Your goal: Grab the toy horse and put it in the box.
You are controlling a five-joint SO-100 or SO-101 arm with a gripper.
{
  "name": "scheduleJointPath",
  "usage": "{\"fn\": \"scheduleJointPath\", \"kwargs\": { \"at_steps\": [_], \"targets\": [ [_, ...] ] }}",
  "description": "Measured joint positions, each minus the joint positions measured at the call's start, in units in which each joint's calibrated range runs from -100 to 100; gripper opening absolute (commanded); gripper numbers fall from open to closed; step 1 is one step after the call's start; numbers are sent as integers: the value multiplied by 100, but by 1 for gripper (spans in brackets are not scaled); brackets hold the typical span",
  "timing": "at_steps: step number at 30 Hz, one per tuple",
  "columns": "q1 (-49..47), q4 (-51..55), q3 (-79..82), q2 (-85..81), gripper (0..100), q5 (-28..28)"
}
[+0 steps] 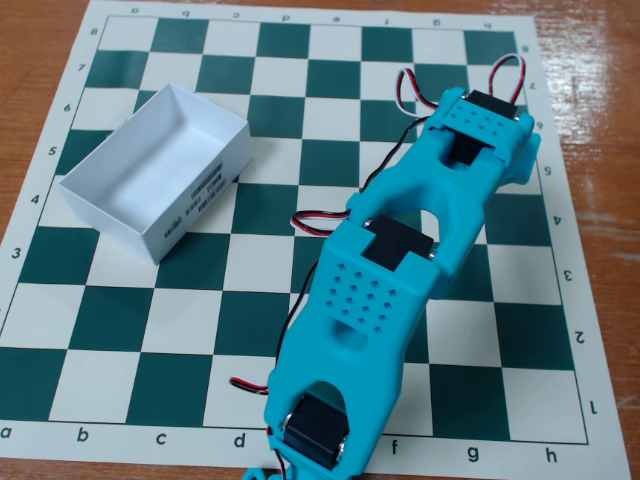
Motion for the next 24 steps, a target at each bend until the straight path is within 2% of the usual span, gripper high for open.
{"fn": "scheduleJointPath", "kwargs": {
  "at_steps": [21, 24],
  "targets": [
    [-388, -114, -199, 519, 22, -21],
    [-388, -123, -199, 528, 12, -21]
  ]
}}
